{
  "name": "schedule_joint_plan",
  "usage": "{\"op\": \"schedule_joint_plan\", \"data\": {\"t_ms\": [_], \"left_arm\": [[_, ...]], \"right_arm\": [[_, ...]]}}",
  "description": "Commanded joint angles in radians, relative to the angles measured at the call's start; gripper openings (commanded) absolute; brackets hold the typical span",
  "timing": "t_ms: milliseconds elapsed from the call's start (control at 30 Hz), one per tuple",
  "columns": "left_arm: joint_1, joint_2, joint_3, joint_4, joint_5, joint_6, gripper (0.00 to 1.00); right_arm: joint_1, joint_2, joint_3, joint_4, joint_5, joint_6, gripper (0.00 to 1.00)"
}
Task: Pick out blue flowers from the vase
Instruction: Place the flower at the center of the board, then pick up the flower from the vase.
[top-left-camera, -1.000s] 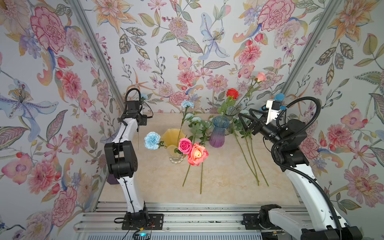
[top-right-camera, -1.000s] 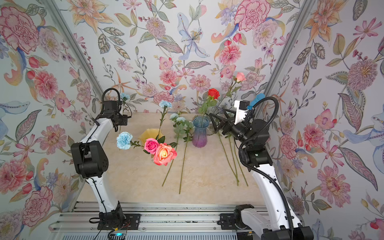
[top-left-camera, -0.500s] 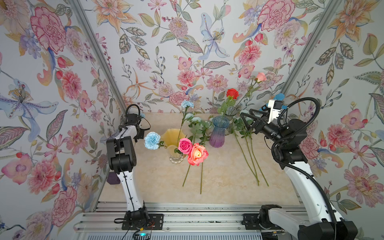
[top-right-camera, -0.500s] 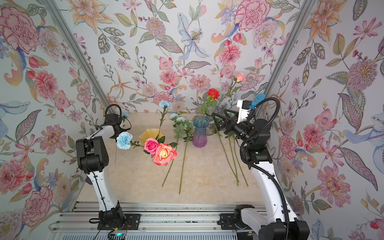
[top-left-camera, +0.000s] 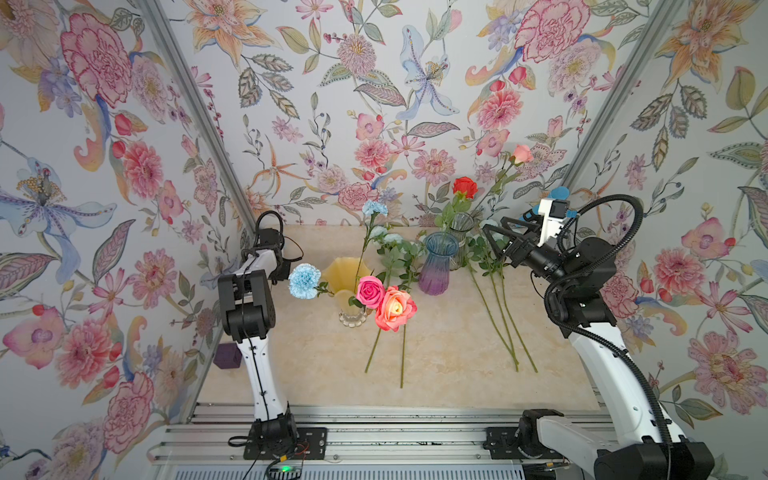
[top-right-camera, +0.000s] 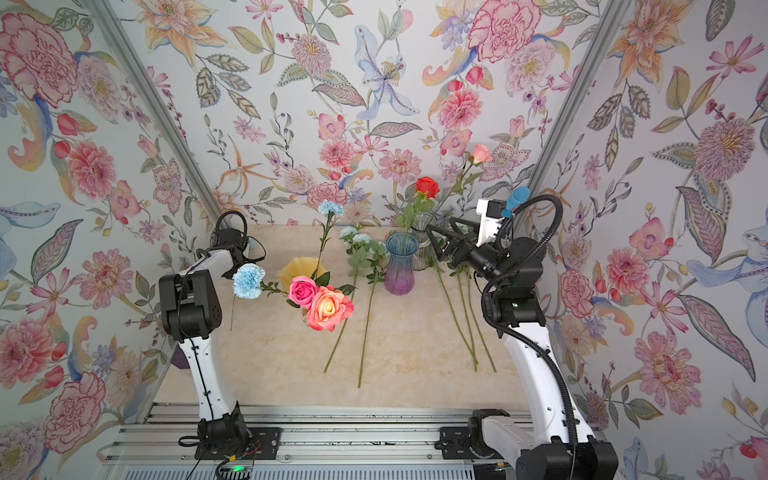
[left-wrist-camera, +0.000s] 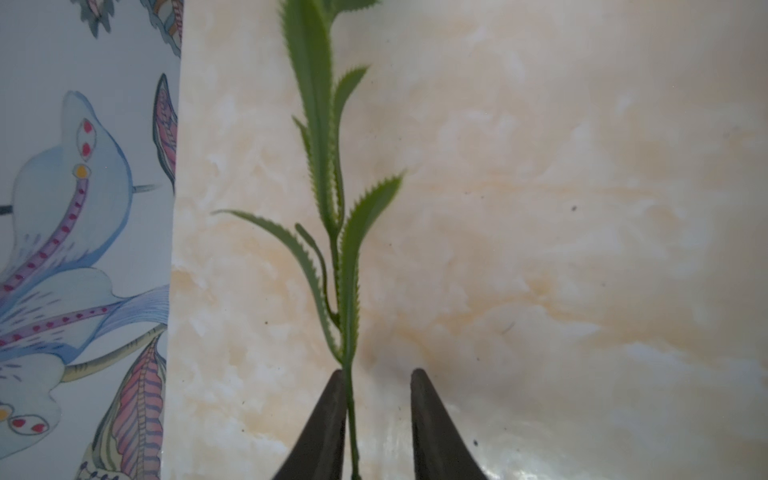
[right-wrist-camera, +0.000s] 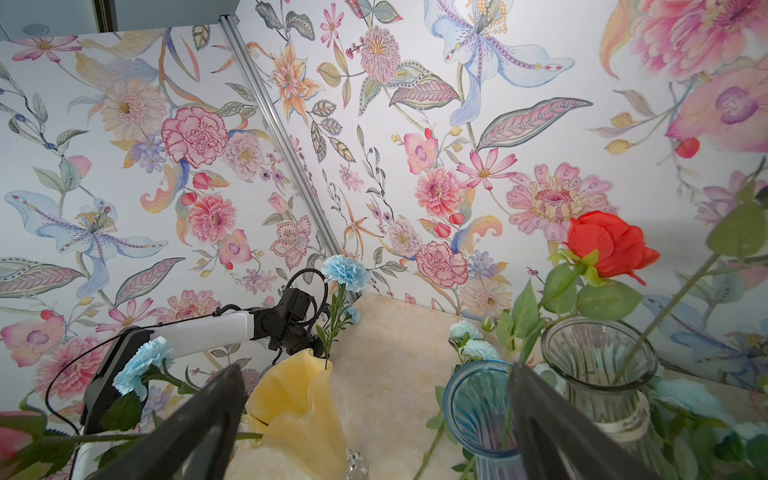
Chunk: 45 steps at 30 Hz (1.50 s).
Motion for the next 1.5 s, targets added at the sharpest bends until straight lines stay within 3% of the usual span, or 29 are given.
{"op": "schedule_joint_plan", "data": {"t_ms": [0,200,400,567,733,967,1167,1300,1467], "left_arm": [[-0.02,-0.038,0.023,-0.003,0.025,-0.026,0.4],[-0.028,-0.296,-0.14,0.239,0.148,-0.21,0.49],[-0.04,-0.654,-0.616,0.789,0.224,-0.513,0.53],[-0.118,-0.844,-0.989,1.213,0.142,-0.692,0.54],[-0.171,-0.902,-1.225,1.553,0.069,-0.78,0.57],[-0.168,-1.008,-1.253,1.45,0.054,-0.669,0.63],[-0.134,-0.994,-1.247,1.456,0.119,-0.67,0.64],[-0.122,-1.0,-1.256,1.442,0.158,-0.669,0.65],[-0.072,-1.043,-1.324,1.467,0.217,-0.726,0.67]], "right_arm": [[-0.006,-0.007,-0.006,0.016,-0.015,0.006,1.0],[-0.003,0.005,0.001,0.019,-0.04,0.007,0.95],[0.071,0.03,0.065,-0.101,-0.038,-0.109,0.87],[0.169,0.122,0.111,-0.127,0.035,-0.159,0.81],[0.262,0.244,0.144,-0.049,0.115,-0.123,0.71],[0.42,0.44,0.228,0.009,0.284,-0.105,0.65],[0.532,0.581,0.326,-0.012,0.388,-0.129,0.59],[0.569,0.63,0.348,0.0,0.442,-0.134,0.56],[0.563,0.654,0.247,0.178,0.439,-0.033,0.55]]}}
